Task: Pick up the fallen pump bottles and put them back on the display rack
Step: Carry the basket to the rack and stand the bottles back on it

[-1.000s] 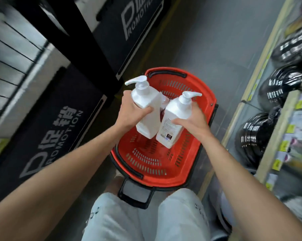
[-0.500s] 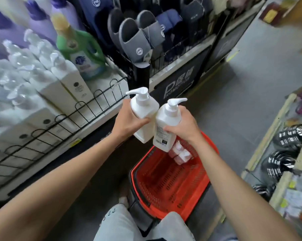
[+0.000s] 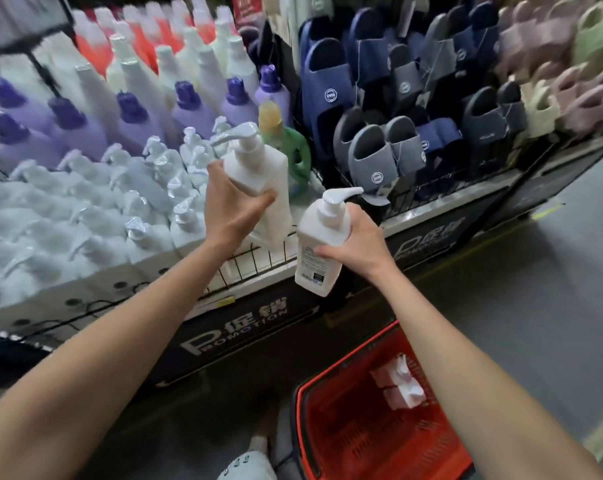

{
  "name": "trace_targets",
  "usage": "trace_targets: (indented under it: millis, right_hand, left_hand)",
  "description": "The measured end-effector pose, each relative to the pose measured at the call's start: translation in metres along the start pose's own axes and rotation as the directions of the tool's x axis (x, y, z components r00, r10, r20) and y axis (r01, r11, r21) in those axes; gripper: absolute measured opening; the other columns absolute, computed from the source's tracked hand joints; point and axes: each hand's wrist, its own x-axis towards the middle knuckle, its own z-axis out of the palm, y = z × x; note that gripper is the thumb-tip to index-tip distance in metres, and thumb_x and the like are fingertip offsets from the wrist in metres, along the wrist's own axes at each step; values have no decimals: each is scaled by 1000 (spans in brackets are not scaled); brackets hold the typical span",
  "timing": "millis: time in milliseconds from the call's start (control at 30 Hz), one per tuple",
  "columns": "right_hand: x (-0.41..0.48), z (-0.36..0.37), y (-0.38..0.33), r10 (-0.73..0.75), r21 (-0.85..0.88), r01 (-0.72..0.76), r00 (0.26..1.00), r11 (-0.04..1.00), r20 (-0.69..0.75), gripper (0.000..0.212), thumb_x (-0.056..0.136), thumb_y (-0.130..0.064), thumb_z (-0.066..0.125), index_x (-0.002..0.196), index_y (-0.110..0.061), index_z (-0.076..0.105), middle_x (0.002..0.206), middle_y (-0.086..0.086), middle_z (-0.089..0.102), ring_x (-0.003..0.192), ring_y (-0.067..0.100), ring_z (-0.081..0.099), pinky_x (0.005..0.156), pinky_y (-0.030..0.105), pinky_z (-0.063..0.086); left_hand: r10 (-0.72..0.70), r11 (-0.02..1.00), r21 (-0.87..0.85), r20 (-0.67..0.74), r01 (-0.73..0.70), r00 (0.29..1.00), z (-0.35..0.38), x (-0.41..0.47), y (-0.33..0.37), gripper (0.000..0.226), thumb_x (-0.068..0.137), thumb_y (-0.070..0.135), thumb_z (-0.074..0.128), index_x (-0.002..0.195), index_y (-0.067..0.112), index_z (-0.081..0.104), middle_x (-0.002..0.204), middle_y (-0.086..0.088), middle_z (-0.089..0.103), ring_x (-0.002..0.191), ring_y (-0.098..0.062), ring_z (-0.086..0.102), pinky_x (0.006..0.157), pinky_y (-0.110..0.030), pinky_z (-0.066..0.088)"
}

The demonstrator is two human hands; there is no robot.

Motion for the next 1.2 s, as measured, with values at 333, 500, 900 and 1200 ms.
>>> trace_targets:
  millis: [333,500,900,1200]
  right_hand:
    - [10,34,-5,9,26,-10,999,1000,34,64,58,-35,83,112,-18,53,103,-5,54,94,15,52,76,31,44]
    - [10,47,8,66,-21,-65,996,998,61,69,57,-36,83,116,-19,51,108,-2,53,97,16,51,79,31,44]
    - [25,57,24,100,-24,-98,991,995,86,69,57,-36,83,115,-19,49,107,-3,53,97,16,50,76,31,42]
    - [38,53,35,92,-26,-90,991,996,94,72,58,-37,83,119,-20,49,110,-3,52,99,15,50,80,31,43]
  left_hand:
    - [-182,981,32,-181,191,966,-1,29,-45,93,59,49,79,129,8,34,122,-8,55,113,-24,55,94,-44,50]
    - [-297,950,30,-221,310,929,16,33,-53,100,59,55,76,134,8,30,125,-10,55,119,-28,52,98,-45,46]
    - [-469,839,159,-273,520,840,59,14,-80,93,67,47,81,130,0,32,140,-17,40,132,-31,34,104,-45,39]
    - [-458,704,431,-332,565,825,75,13,-88,103,67,61,73,136,-4,32,140,-18,38,127,-34,36,107,-42,29]
